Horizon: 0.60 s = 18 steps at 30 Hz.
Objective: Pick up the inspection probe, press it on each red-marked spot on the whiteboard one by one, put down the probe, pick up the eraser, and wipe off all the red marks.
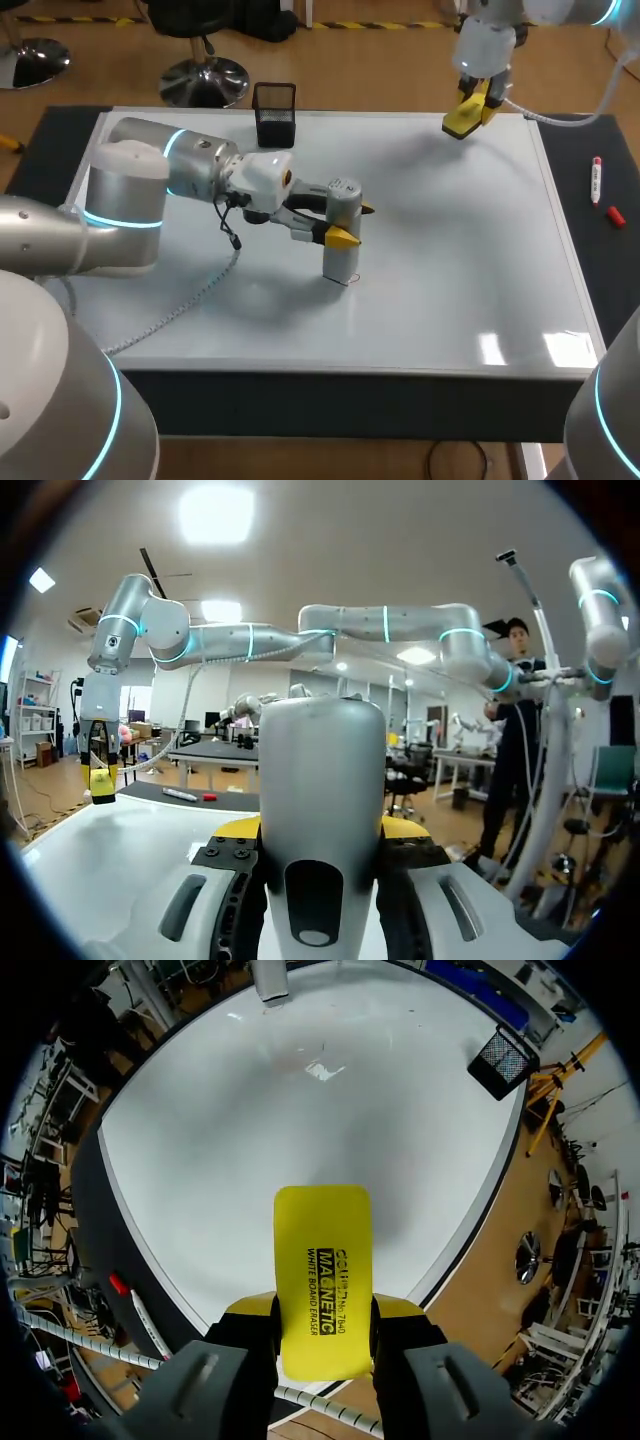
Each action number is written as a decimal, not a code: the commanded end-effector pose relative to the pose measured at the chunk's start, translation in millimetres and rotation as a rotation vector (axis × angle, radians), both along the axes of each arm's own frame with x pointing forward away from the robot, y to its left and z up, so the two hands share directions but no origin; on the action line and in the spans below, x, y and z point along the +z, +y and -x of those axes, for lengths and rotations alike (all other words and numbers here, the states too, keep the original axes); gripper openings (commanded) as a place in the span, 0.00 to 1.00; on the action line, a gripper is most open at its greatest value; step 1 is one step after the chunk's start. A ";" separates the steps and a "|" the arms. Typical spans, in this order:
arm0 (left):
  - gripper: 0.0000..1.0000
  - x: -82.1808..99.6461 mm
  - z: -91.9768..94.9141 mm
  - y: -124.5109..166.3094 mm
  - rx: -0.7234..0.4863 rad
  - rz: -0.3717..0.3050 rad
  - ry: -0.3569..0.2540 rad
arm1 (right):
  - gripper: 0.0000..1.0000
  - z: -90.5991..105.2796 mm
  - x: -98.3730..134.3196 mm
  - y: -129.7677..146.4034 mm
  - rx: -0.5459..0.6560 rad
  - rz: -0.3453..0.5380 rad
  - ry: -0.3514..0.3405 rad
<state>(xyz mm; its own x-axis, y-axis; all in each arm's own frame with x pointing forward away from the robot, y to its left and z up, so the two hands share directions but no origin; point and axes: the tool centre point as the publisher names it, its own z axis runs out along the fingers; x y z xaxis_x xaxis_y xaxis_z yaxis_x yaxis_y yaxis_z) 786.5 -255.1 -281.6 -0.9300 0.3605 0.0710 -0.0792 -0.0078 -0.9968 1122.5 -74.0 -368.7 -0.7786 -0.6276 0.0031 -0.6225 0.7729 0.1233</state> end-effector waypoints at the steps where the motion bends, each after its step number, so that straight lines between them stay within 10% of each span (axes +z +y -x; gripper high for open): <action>1: 0.00 -4.5 -2.8 -8.2 -0.010 0.004 0.008 | 0.00 0.0 1.3 -0.2 0.002 0.003 0.000; 18: 0.00 -18.4 -12.7 -18.1 -0.004 0.012 0.036 | 0.00 0.0 1.3 -0.2 0.002 0.003 0.000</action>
